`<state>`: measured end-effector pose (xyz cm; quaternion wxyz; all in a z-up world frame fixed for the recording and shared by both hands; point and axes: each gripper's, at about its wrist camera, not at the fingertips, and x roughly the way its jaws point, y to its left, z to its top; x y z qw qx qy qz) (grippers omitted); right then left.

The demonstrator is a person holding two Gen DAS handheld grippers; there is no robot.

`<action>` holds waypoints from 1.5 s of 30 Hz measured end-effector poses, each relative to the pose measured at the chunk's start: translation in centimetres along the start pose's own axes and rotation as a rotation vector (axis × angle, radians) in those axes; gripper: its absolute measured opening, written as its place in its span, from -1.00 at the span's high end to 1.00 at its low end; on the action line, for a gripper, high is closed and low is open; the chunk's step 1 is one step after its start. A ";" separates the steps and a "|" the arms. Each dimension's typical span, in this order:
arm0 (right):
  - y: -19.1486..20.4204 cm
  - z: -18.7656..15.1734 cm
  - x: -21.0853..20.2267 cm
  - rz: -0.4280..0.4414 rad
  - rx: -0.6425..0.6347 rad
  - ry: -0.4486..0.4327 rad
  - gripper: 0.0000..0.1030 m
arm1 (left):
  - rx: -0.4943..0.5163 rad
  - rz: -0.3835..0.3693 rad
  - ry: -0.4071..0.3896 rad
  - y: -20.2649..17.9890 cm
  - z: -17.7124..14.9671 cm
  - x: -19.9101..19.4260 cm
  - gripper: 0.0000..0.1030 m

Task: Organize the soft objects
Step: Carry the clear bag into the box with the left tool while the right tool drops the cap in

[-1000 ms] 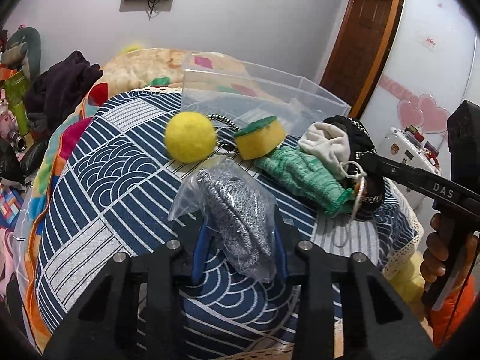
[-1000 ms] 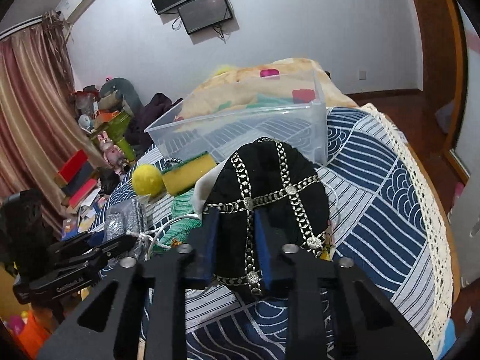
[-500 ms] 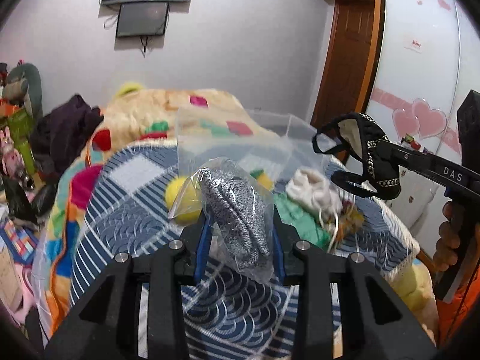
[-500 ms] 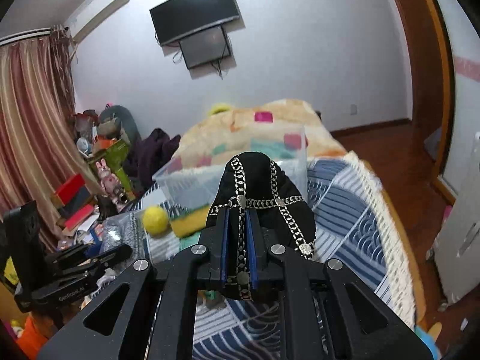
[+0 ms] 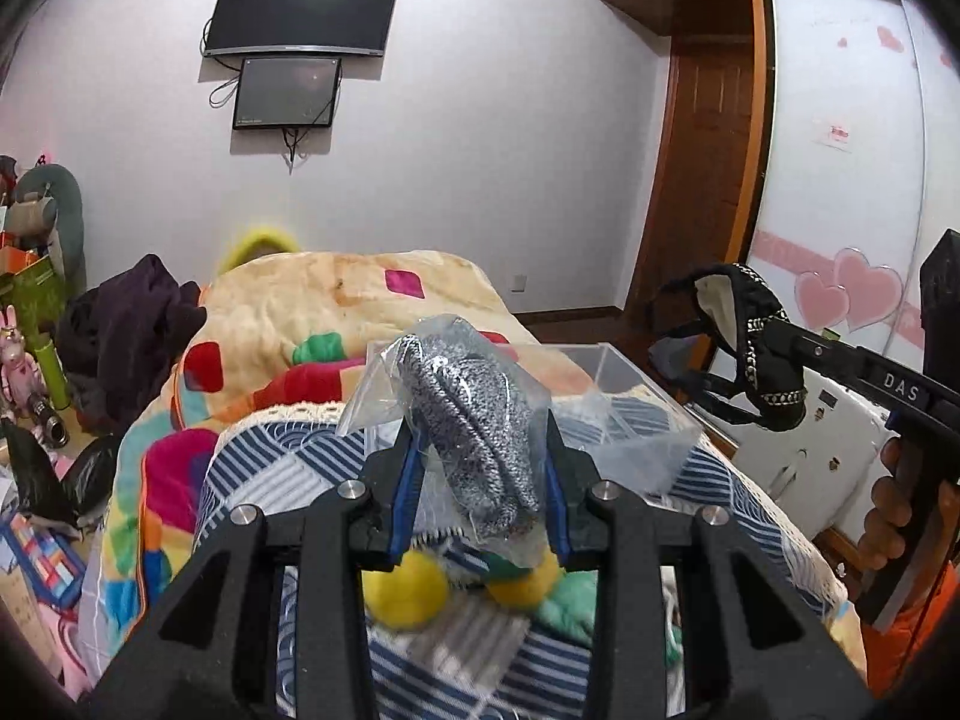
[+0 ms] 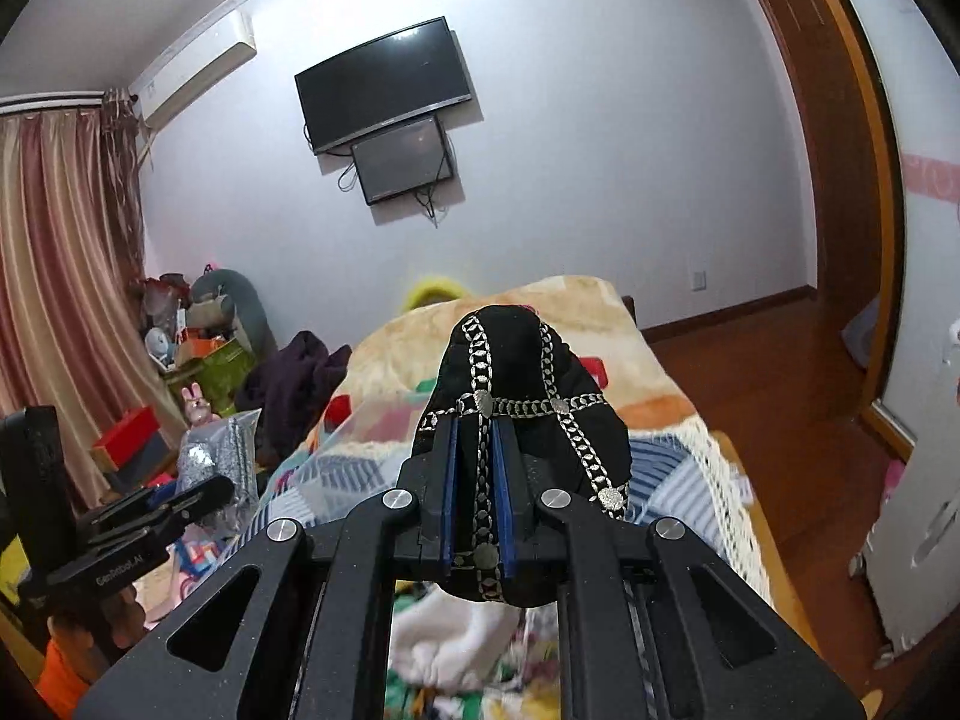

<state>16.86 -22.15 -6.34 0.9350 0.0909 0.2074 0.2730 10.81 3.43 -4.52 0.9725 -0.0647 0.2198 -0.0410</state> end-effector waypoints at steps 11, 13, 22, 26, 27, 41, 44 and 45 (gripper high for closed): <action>0.9 1.1 5.1 -0.015 -0.076 0.074 0.81 | 0.038 0.037 0.107 0.5 2.6 7.4 0.33; 0.9 1.1 6.3 -0.015 -0.088 0.108 0.81 | 0.045 0.031 0.139 0.4 2.6 8.7 0.33; 0.5 -0.1 10.4 -0.006 -0.109 0.274 0.81 | 0.111 -0.004 0.299 -0.4 2.3 13.7 0.34; -0.2 -0.9 11.8 -0.003 -0.097 0.360 0.81 | 0.161 -0.013 0.374 -1.0 1.5 15.4 0.34; -0.3 -1.0 12.1 -0.006 -0.097 0.377 0.81 | 0.168 -0.013 0.387 -1.1 1.2 15.7 0.34; 0.1 -1.6 12.4 -0.043 -0.187 0.461 0.76 | 0.089 -0.022 0.414 -0.1 1.1 15.2 -0.07; 0.2 -1.2 12.1 -0.038 -0.178 0.458 0.71 | 0.090 -0.019 0.386 -0.1 1.5 14.3 -0.15; 0.3 -0.9 12.0 -0.040 -0.177 0.454 0.67 | 0.092 -0.020 0.376 -0.2 1.6 13.9 -0.15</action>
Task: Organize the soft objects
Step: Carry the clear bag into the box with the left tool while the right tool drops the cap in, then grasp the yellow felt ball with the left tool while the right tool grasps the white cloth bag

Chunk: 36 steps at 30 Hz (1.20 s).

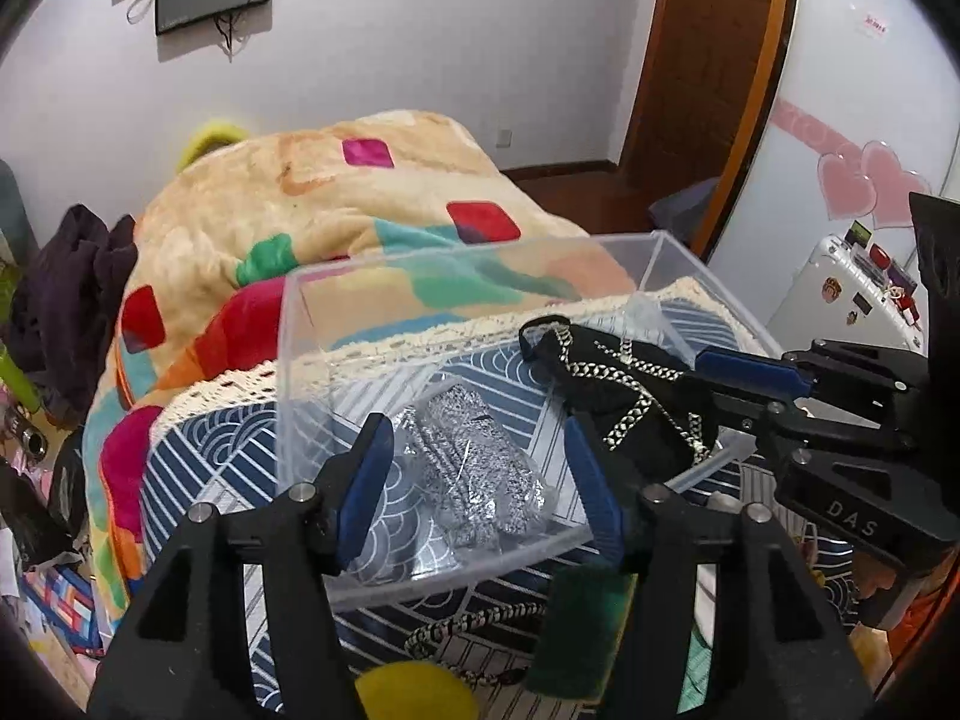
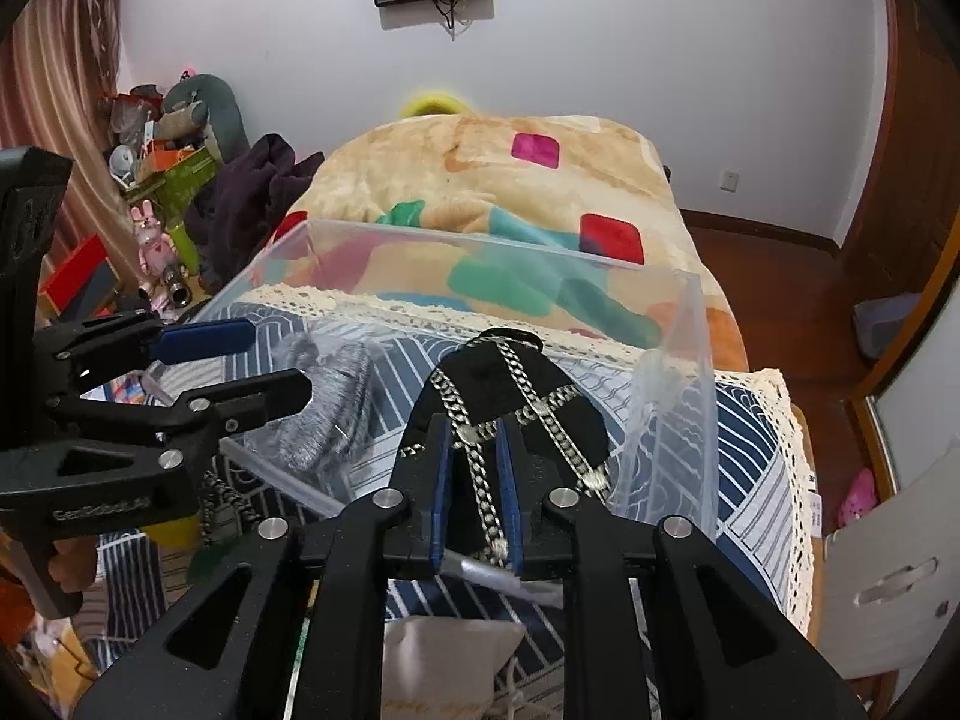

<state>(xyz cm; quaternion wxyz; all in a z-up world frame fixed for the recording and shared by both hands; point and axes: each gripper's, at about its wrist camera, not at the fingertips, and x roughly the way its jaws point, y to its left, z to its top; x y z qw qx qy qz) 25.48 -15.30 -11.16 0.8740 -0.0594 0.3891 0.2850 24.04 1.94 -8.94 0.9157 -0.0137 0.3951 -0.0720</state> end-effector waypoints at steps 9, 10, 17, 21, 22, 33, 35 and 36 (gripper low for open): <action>0.7 0.1 -4.2 -0.040 -0.023 -0.143 0.12 | -0.009 0.017 -0.107 -0.2 -0.6 -4.9 -0.48; 0.8 0.0 -4.7 -0.042 -0.023 -0.160 0.08 | -0.011 0.018 -0.115 -0.1 -0.9 -5.3 -0.54; 1.6 -1.0 -6.7 -0.039 -0.027 -0.236 -0.33 | 0.017 0.084 -0.135 0.3 -3.7 -7.3 -0.63; 1.7 -2.0 -6.6 -0.026 -0.028 -0.226 -0.33 | 0.003 0.100 -0.115 1.0 -5.6 -7.4 -0.68; 1.7 -2.3 -6.3 -0.025 -0.024 -0.219 -0.33 | 0.000 0.102 -0.110 1.1 -5.9 -7.3 -0.68; 1.7 -6.5 -3.5 -0.003 0.001 -0.091 -0.33 | -0.013 0.092 -0.044 2.0 -10.3 -5.7 -0.33; 1.5 -7.0 -2.9 0.019 0.020 -0.068 -0.33 | -0.024 0.080 -0.030 2.2 -10.6 -5.2 -0.21; 1.4 -7.2 -2.7 0.031 0.030 -0.058 -0.33 | -0.030 0.079 -0.025 2.3 -10.7 -5.0 -0.13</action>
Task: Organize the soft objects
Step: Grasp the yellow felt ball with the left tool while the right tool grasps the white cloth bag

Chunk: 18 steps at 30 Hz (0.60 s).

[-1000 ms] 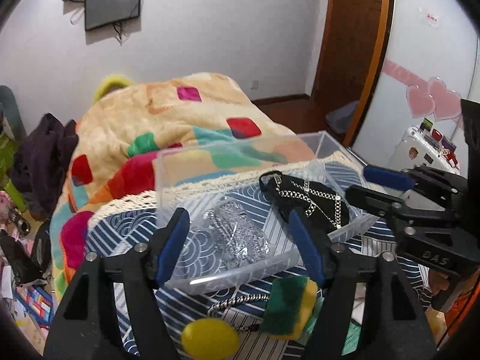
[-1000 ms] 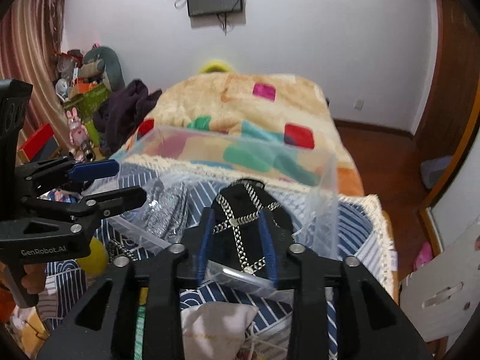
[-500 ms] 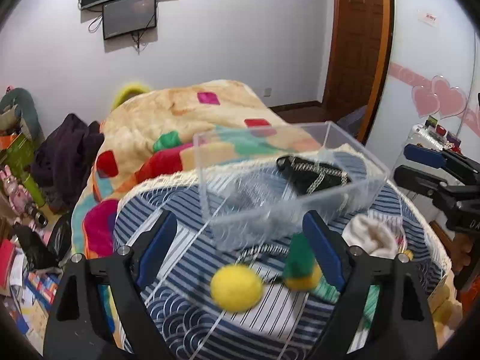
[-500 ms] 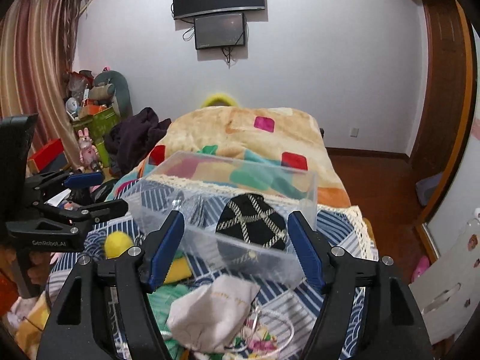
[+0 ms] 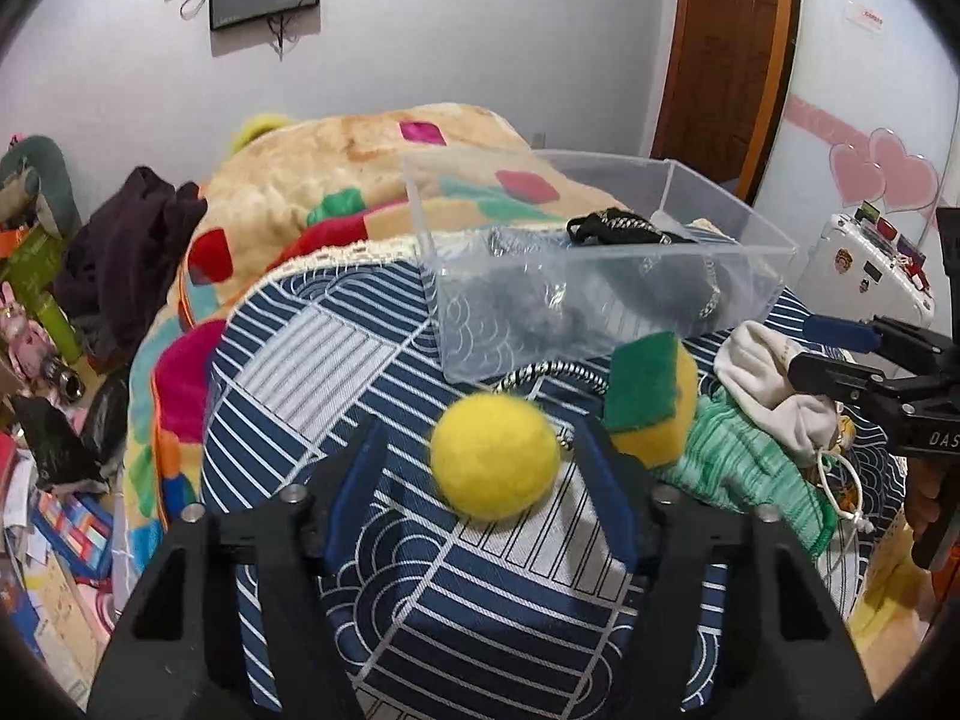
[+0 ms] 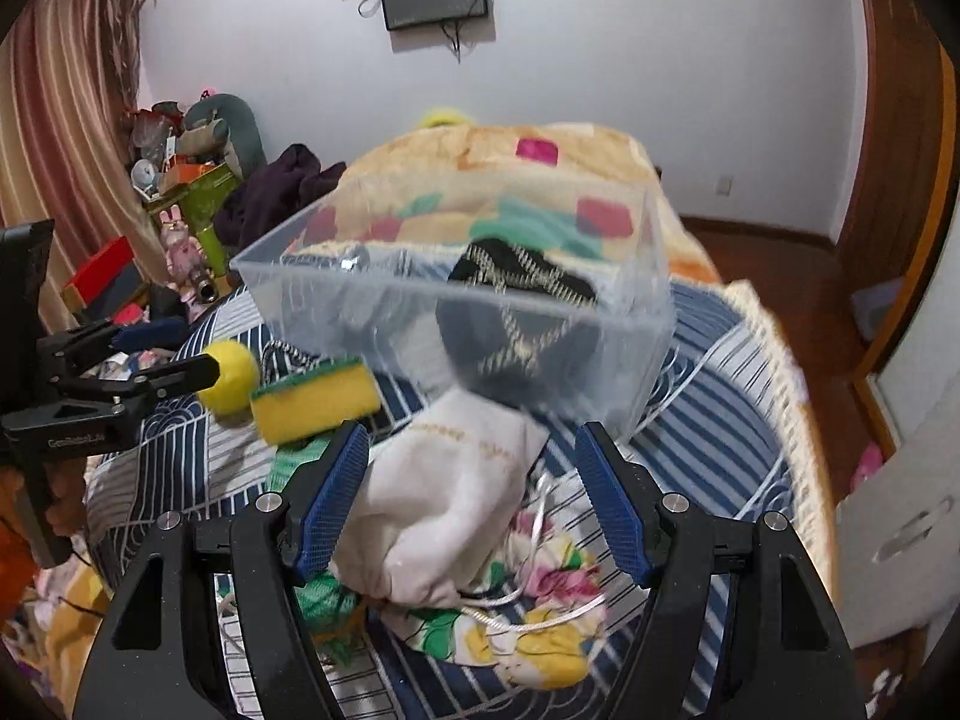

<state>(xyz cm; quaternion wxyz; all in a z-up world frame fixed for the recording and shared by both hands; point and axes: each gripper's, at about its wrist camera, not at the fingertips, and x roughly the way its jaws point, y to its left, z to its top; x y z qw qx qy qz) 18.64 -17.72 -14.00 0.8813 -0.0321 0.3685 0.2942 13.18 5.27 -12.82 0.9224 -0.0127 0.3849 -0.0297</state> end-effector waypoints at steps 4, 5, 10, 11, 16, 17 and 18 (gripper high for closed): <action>-0.2 -0.5 0.2 0.044 0.034 0.015 -0.16 | -0.022 -0.032 0.016 0.4 -0.3 0.6 0.10; -0.1 -0.6 0.2 0.055 0.034 0.020 -0.11 | -0.028 -0.047 0.017 0.4 -0.3 0.7 0.13; 0.3 -1.2 0.9 0.100 0.026 0.061 0.41 | -0.007 -0.044 0.004 -0.2 -0.5 0.4 0.26; 0.5 -1.3 0.8 0.095 0.020 0.059 0.48 | -0.002 -0.043 0.001 -0.2 -0.5 0.3 0.27; 0.7 -1.3 0.0 0.104 0.016 0.032 0.74 | 0.021 -0.031 -0.035 -0.6 -0.4 -1.0 0.30; 0.7 -1.2 -0.3 0.103 0.016 0.023 0.74 | 0.026 -0.029 -0.045 -0.6 -0.3 -1.4 0.30; 0.7 -1.1 -0.6 0.104 0.015 0.014 0.75 | 0.032 -0.021 -0.056 -0.7 -0.1 -1.7 0.30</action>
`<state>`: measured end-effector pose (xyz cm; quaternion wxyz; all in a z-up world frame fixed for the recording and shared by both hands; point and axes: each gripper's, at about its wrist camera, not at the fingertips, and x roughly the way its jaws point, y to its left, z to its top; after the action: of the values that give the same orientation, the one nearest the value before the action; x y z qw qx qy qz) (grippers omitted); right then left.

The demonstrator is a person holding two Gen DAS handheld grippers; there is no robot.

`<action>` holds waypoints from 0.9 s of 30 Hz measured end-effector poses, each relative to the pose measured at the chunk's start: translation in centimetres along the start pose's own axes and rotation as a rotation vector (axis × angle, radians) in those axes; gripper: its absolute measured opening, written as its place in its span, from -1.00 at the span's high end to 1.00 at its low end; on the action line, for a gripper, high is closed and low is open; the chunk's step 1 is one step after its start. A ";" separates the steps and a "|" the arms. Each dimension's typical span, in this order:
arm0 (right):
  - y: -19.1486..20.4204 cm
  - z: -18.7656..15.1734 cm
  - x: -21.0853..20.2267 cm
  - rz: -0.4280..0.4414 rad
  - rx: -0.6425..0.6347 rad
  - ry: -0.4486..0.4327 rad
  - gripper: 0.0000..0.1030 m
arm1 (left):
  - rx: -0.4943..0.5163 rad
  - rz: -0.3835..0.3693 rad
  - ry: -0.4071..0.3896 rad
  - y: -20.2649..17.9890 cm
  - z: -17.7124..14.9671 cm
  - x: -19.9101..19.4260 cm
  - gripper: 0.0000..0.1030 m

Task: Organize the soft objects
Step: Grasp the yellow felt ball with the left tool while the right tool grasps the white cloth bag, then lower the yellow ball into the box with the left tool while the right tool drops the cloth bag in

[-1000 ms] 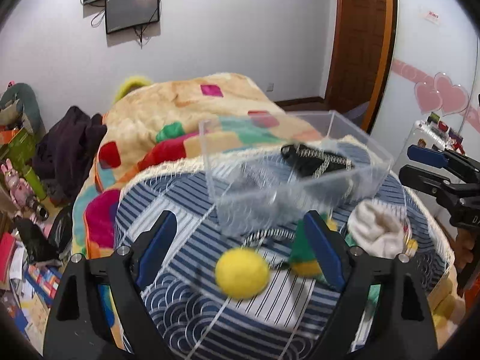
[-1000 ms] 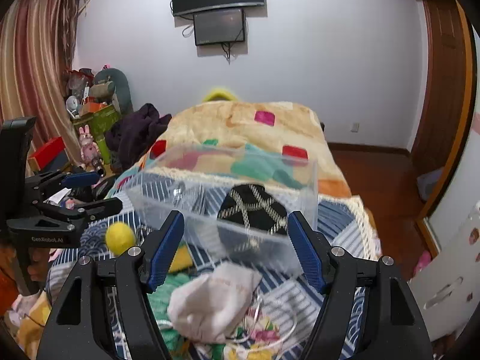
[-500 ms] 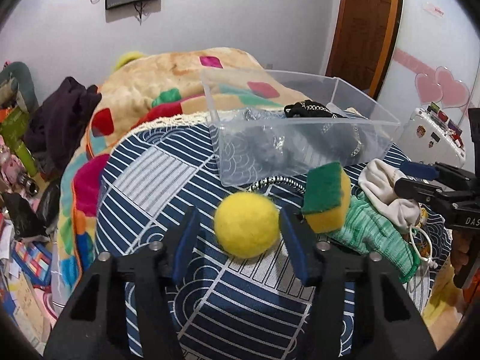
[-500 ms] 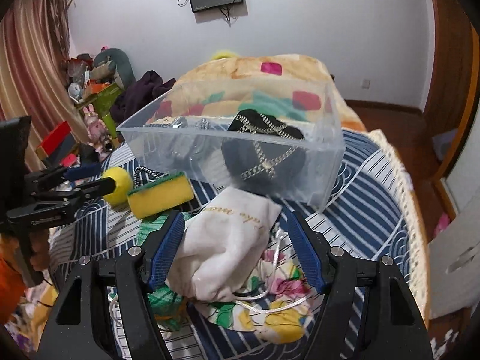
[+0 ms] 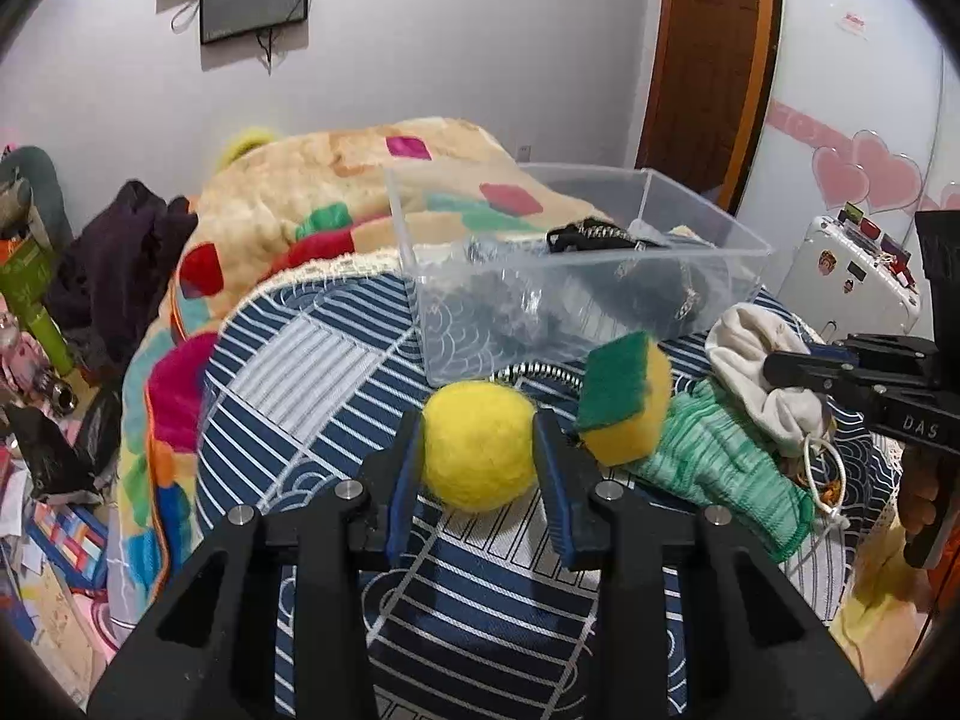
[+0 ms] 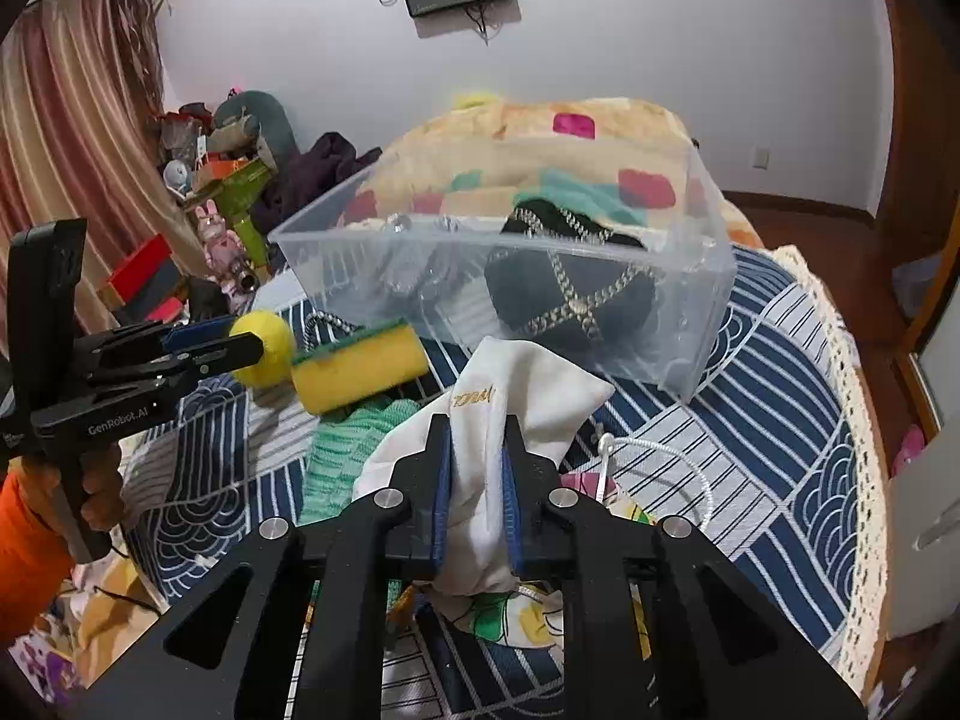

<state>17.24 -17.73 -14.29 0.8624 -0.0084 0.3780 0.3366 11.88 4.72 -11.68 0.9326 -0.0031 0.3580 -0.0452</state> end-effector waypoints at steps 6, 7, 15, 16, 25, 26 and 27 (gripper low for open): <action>0.2 1.1 -2.3 -0.013 -0.012 -0.078 0.75 | 0.007 0.009 -0.059 0.0 1.3 -1.7 0.30; 0.0 1.4 -2.5 -0.015 -0.012 -0.091 0.75 | 0.015 0.015 -0.074 -0.1 1.6 -2.0 0.30; 0.0 3.7 -4.8 -0.054 -0.025 -0.209 0.75 | 0.037 0.018 -0.154 -0.8 3.8 -3.3 0.30; 0.0 4.1 -5.0 -0.059 -0.025 -0.225 0.75 | 0.040 0.018 -0.163 -0.9 4.2 -3.4 0.30; 0.2 7.7 -4.7 -0.097 -0.017 -0.317 0.75 | 0.025 0.019 -0.177 -0.9 6.5 -1.8 0.30; 0.3 8.0 -4.4 -0.104 -0.017 -0.321 0.75 | 0.028 0.025 -0.180 -0.9 6.8 -1.5 0.30; 0.4 8.4 -4.1 -0.112 -0.018 -0.324 0.75 | 0.030 0.025 -0.179 -0.9 7.0 -1.3 0.30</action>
<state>20.45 -17.56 -5.49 0.9293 0.0173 0.2300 0.2885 15.54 3.76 -5.62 0.9613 0.0116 0.2726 -0.0383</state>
